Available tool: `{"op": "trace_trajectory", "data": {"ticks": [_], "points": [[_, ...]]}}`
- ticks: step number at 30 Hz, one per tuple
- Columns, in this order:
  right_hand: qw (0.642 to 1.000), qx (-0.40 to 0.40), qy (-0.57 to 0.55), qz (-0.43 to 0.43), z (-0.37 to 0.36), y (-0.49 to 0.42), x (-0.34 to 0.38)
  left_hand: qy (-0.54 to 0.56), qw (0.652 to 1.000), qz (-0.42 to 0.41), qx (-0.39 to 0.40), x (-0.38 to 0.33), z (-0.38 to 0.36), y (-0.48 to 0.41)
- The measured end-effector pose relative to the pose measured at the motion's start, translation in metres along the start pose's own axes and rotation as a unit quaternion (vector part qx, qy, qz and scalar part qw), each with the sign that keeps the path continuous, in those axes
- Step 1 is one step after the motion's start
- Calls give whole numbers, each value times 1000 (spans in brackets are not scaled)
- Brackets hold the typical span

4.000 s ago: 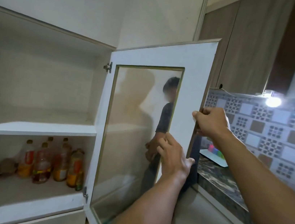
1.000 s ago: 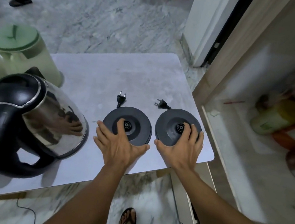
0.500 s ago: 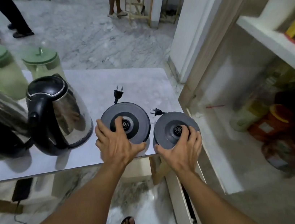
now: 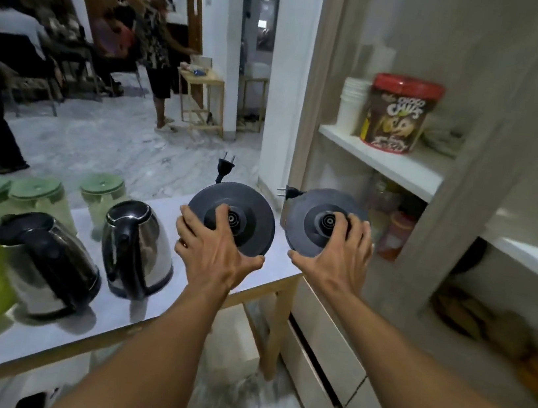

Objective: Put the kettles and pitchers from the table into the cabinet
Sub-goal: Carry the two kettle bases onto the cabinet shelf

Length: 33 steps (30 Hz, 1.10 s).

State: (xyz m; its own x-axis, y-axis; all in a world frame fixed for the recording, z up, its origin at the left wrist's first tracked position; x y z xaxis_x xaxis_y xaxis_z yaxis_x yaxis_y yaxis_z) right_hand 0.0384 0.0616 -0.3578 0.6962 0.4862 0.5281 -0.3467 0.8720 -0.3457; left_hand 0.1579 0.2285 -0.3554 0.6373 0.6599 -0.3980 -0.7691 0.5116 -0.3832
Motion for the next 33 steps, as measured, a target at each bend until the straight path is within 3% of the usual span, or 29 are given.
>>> {"op": "trace_trajectory", "data": {"ticks": [5, 13, 23, 33], "points": [[994, -88, -11, -69, 63, 27, 4, 14, 996, -92, 7, -17, 35, -1], [966, -191, 62, -164, 160, 94, -37, 65, 965, -247, 53, -84, 55, 27], [898, -295, 163, -284, 303, 107, -151, 157, 898, -394, 114, -274, 35, 78], [871, -290, 180, -353, 396, 14, -296, 194, 854, -437, 205, -490, -28, 73]]}}
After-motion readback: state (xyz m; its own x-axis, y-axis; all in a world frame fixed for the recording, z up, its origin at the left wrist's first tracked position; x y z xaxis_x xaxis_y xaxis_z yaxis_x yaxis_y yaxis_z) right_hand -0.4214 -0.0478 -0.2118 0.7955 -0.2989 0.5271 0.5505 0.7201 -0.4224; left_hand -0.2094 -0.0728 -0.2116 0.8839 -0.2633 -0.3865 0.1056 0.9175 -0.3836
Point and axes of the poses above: each hand's wrist, its own y-axis away from the middle knuckle, its own z-axis out of the back of the hand, x = y × z, the point moved 4 cm from there along -y, towards the middle knuckle, and after that the axes turned 14 degrees about -z, right-handed, at the moved point
